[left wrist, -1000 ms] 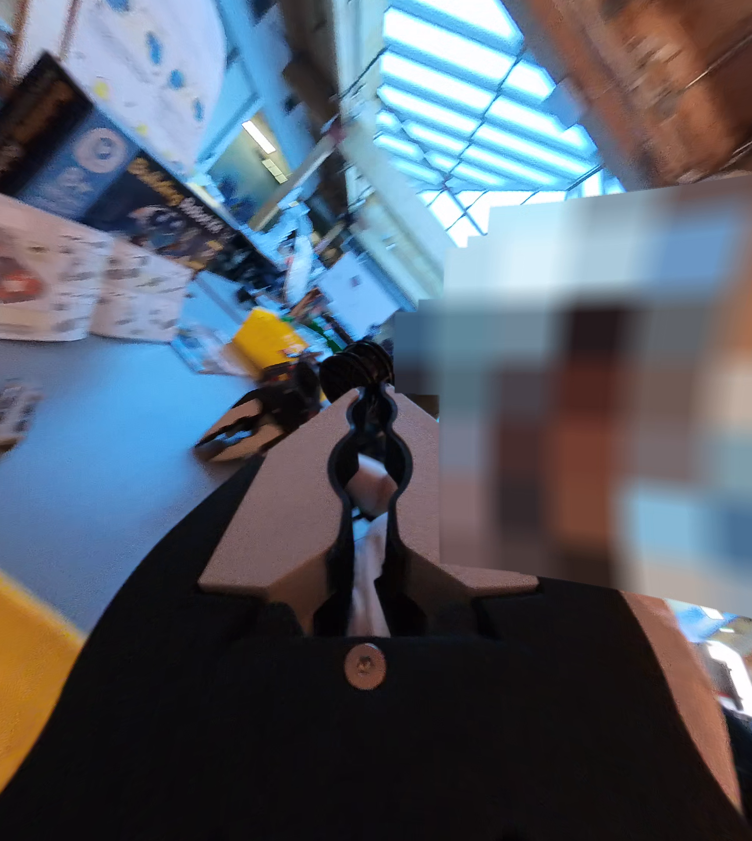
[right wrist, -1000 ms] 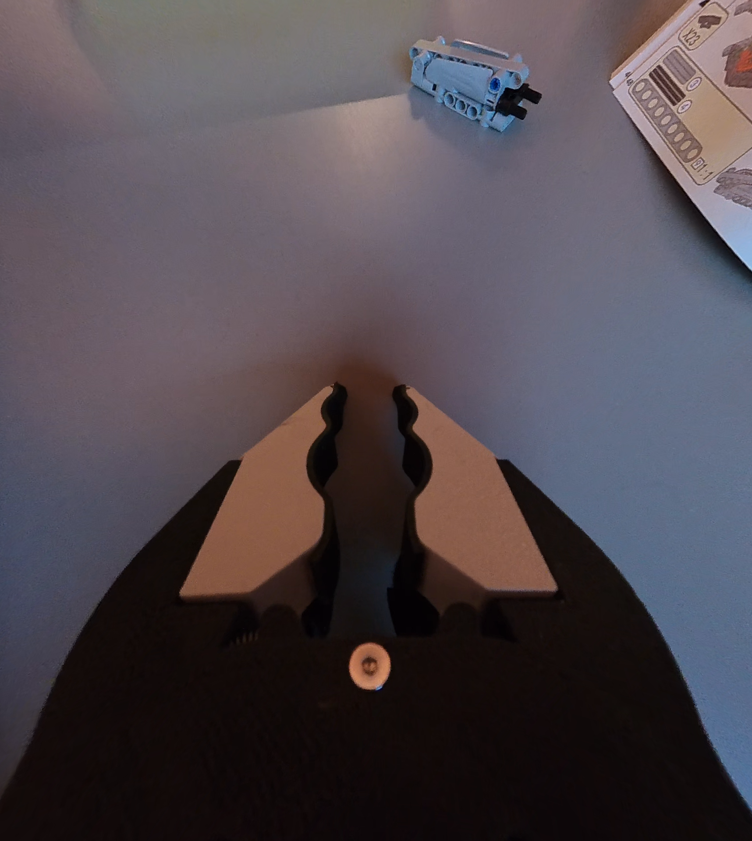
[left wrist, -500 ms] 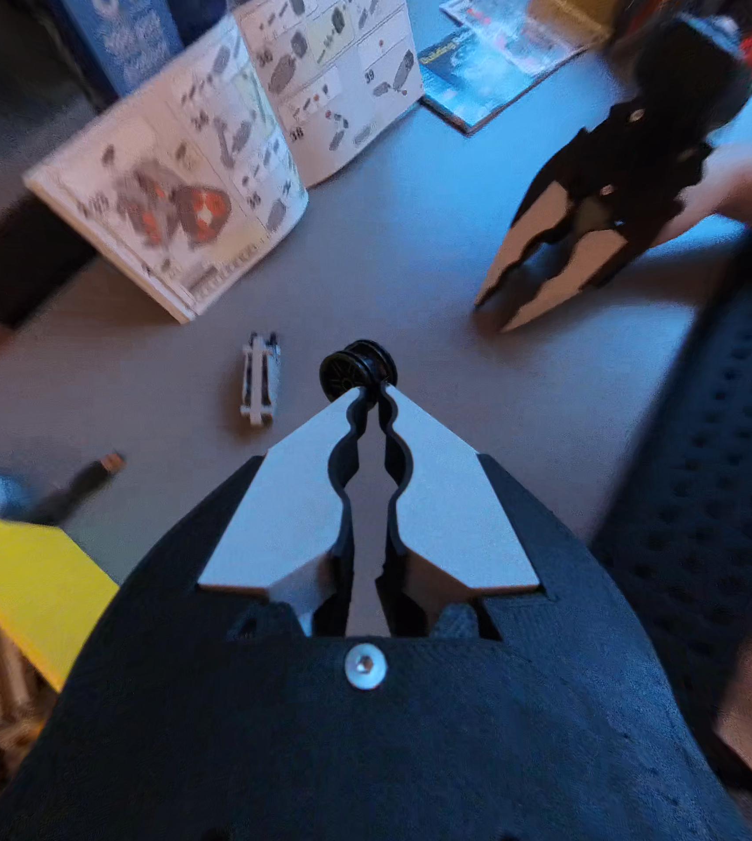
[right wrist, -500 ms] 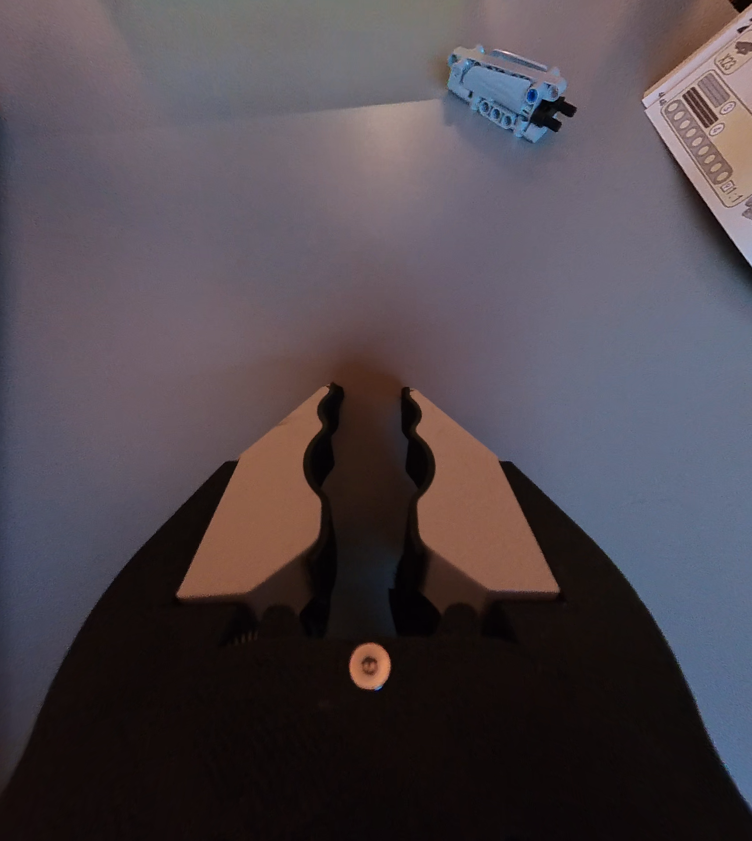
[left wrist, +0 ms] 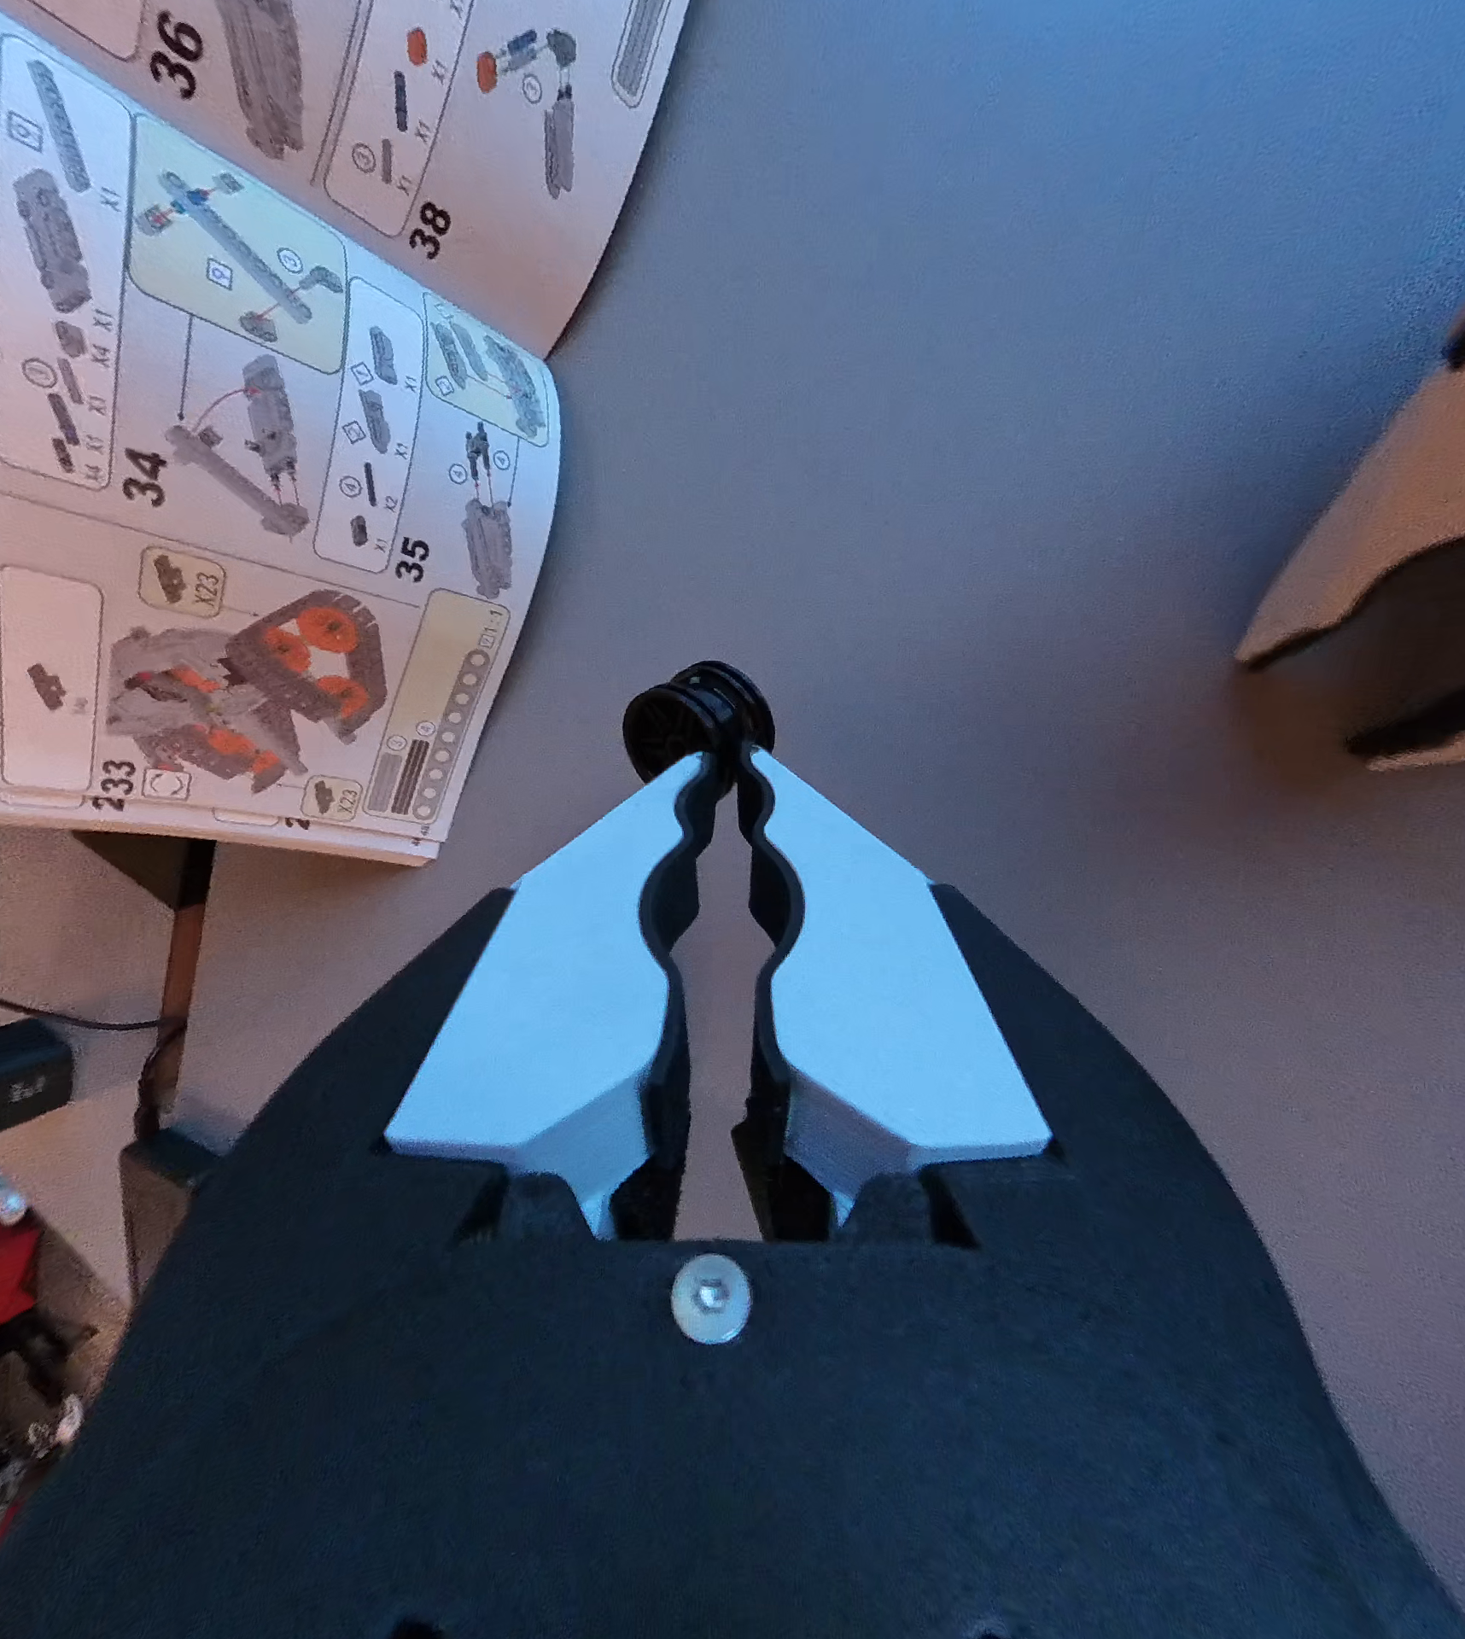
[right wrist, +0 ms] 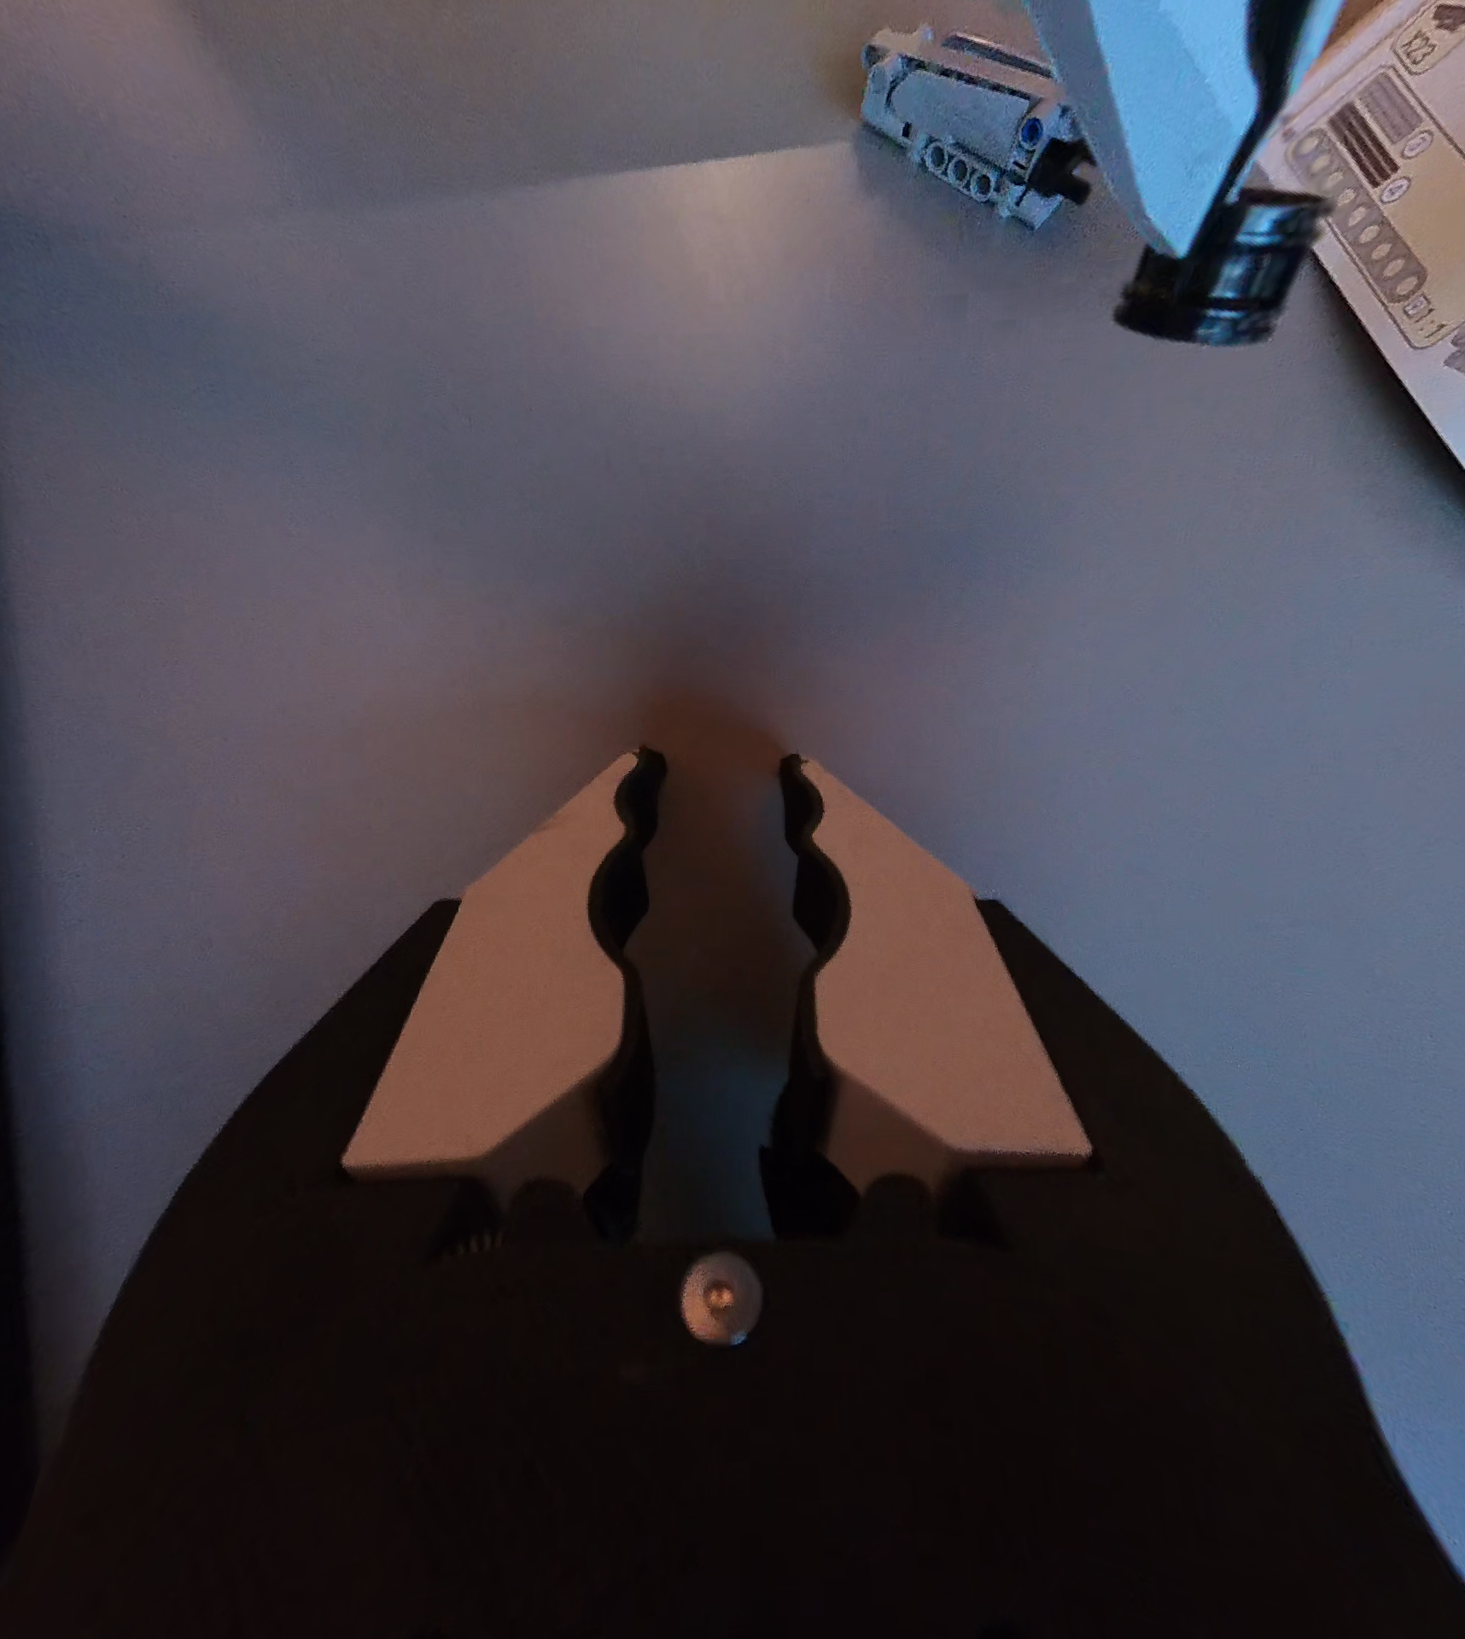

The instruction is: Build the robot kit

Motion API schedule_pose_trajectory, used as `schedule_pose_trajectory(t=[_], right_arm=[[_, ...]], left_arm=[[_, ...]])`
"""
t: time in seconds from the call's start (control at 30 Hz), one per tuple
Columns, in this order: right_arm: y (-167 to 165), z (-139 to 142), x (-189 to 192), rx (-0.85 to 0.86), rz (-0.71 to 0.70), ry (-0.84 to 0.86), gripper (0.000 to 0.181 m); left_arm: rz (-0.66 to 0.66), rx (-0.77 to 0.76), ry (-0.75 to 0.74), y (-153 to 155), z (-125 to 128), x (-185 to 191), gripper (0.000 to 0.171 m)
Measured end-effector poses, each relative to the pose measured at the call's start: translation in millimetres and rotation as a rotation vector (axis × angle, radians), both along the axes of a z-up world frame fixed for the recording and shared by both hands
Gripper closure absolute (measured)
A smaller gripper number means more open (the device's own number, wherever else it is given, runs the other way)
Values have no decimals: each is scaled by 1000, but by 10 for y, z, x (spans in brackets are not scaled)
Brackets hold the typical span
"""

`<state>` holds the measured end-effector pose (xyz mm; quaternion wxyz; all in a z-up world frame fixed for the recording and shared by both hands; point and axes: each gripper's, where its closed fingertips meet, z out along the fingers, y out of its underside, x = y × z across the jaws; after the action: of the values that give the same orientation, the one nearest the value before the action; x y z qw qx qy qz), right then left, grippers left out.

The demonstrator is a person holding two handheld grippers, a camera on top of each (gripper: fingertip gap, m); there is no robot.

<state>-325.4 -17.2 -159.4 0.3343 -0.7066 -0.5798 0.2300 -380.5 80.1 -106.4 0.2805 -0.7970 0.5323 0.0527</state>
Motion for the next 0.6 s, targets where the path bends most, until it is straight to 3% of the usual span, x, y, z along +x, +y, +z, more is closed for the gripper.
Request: schedule_pose_trajectory(t=[0.23,0.6], right_arm=[[-13,-5,3,-47,-10,20,150],[-30,-3,-12,-56,-3,32,147]], left_arm=[[-23,-46,108,125,-254,8,170],[-70,-67,151,93,-423,18,170]])
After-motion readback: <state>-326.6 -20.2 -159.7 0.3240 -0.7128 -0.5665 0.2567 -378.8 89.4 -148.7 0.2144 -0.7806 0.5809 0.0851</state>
